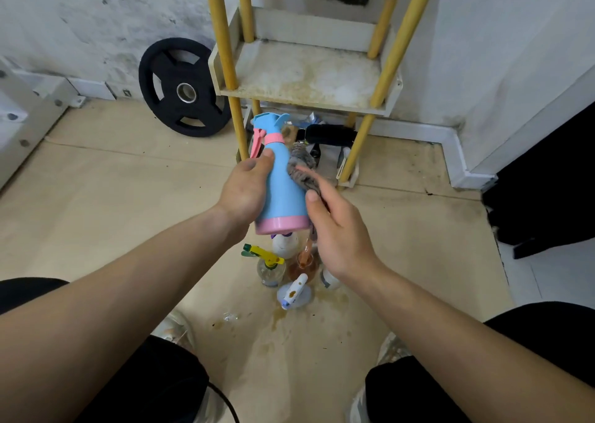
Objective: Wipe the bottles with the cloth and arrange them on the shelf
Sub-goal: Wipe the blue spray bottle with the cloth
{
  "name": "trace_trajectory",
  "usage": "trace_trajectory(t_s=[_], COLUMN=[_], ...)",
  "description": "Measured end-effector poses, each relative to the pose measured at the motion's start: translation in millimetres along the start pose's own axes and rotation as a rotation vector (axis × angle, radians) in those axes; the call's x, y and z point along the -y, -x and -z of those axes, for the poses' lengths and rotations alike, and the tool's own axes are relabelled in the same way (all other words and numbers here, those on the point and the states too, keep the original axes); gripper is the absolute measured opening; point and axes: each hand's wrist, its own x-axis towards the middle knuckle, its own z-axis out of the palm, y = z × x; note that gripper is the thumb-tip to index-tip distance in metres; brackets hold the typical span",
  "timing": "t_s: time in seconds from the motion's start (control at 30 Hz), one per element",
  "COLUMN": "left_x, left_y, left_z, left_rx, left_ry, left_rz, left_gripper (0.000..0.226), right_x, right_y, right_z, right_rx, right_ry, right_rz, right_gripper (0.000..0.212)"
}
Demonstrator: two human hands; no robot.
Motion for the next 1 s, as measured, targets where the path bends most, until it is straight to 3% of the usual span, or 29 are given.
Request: trace_trajectory(t_s=[0.1, 0.27, 0.37, 0.5, 0.63, 0.73, 0.87, 1.0], left_x=[-1.3, 2.4, 8.3, 20.2, 19.0, 10.6, 2.5, 4.9], left_y=[2.3, 13.8, 17.6, 16.4, 16.5, 18.5, 21.8, 16.2], left_z=[0.5, -1.7, -1.3, 5.3, 12.5, 21.8, 38.2, 61.1], left_rx=[0.022, 0.091, 0.053, -0.095, -0.132, -0.110, -0.051, -0.139], left_ry=[0.046, -0.046, -0.058, -0.115, -0.159, -0.027, -0.003, -0.013], left_rz=[0.027, -0.068, -0.086, -0.108, -0.126, -0.116, -0.100, -0.133], left_gripper=[0.031, 0.035, 0.041, 0.043, 0.070, 0.085, 0.040, 0.032], right_x=[0.5, -11.6, -9.6, -4.4, 2.0, 0.5, 3.3, 8.1], right_y=[3.0, -6.6, -3.8, 11.0, 8.9, -0.8, -20.6, -39.5], right_z=[-4.0, -1.9, -1.2, -9.8, -18.8, -22.3, -35.6, -62.3], right_rx=[-0.038, -0.106, -0.109, -0.114, -0.129, -0.106, -0.023, 0.044], right_ry=[-0.065, -0.209, -0.074, 0.019, -0.052, -0.047, 0.048, 0.130], right_rz=[0.037, -0.173, -0.226, -0.161, -0.213, -0.204, -0.210, -0.176], right_gripper=[0.039, 0.038, 0.031, 0.034, 0.023, 0.028, 0.043, 0.037])
